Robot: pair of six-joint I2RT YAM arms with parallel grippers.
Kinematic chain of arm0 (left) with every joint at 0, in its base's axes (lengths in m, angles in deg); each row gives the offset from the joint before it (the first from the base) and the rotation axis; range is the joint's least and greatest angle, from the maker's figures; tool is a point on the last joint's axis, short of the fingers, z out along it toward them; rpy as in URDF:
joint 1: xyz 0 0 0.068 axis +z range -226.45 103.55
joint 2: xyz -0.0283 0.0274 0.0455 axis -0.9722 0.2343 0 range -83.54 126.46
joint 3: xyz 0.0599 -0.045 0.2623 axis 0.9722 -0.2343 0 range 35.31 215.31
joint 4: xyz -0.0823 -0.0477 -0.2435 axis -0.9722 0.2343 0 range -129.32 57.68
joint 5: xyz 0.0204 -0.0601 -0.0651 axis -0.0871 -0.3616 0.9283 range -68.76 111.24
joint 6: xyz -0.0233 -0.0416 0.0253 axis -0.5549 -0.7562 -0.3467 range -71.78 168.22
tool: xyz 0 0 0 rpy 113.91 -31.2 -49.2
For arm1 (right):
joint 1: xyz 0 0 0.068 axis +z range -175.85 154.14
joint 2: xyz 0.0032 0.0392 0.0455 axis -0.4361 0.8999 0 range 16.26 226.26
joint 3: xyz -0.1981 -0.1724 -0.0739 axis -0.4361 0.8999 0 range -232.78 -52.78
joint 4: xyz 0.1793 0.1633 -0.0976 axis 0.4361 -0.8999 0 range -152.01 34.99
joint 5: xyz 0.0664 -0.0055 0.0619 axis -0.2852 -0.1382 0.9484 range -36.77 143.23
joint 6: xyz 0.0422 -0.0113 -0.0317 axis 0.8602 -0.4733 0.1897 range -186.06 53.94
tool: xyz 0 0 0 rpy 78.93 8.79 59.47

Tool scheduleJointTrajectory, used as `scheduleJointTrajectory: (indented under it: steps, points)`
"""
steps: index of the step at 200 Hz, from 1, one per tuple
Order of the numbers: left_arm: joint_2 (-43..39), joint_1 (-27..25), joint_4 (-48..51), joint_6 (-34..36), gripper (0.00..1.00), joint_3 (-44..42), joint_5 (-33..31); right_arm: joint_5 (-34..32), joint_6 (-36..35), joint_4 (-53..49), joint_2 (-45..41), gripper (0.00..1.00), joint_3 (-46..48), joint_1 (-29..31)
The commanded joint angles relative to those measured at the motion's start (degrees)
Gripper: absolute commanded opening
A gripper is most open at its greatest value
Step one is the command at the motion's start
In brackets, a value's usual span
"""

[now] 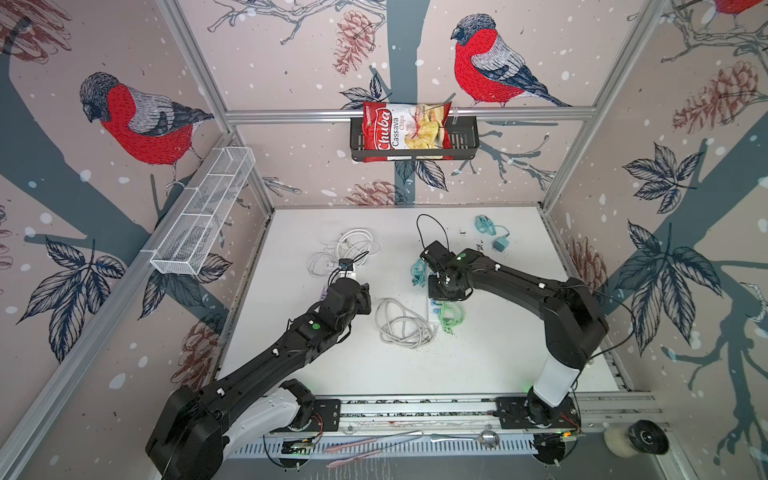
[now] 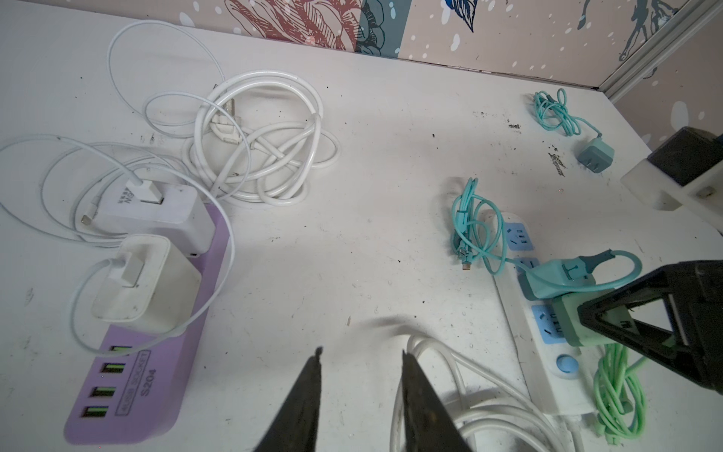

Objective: Insert the plug

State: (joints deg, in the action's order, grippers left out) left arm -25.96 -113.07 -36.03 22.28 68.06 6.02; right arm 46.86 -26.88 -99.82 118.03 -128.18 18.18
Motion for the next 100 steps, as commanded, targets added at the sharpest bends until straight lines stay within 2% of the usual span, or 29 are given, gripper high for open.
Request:
scheduleJointTrajectory:
  steps: [1, 29, 100]
  points:
    - [-0.4, 0.1, -2.6, 0.7, 0.35, -0.1, -0.7, 0.6, 0.5, -0.6, 1.1, 0.00, 0.1, 0.3]
    - [-1.0, 0.2, -2.2, 0.6, 0.35, -0.2, -1.1, -0.9, 1.6, -1.9, 3.2, 0.00, -0.3, 1.2]
    - [-2.6, 0.2, -1.7, 1.0, 0.37, -0.1, -2.2, 1.5, 2.1, 2.0, 4.5, 0.00, 2.4, 1.2]
